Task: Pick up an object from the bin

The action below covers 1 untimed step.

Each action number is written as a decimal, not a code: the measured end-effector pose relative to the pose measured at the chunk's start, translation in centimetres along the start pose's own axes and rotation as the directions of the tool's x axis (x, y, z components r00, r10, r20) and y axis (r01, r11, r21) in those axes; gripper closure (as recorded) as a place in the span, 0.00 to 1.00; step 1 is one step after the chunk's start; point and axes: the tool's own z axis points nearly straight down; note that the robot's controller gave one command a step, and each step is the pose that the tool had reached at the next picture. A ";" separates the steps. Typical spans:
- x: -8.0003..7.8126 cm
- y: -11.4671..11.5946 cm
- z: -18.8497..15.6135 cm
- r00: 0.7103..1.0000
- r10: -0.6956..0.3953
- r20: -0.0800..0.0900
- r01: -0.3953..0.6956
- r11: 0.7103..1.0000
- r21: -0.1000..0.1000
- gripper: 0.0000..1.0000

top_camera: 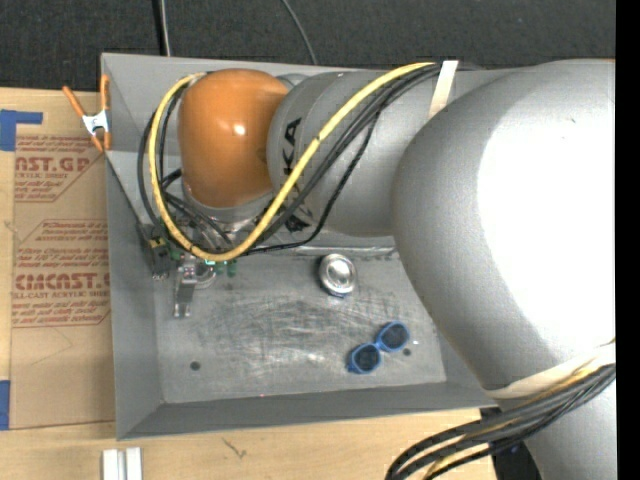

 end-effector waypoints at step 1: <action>-0.6 -5.1 5.7 0.998 0.068 0.018 -0.068 0.998 -0.011 0.00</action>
Offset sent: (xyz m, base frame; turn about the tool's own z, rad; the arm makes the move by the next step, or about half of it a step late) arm 0.0034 -0.0641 -0.0713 0.0731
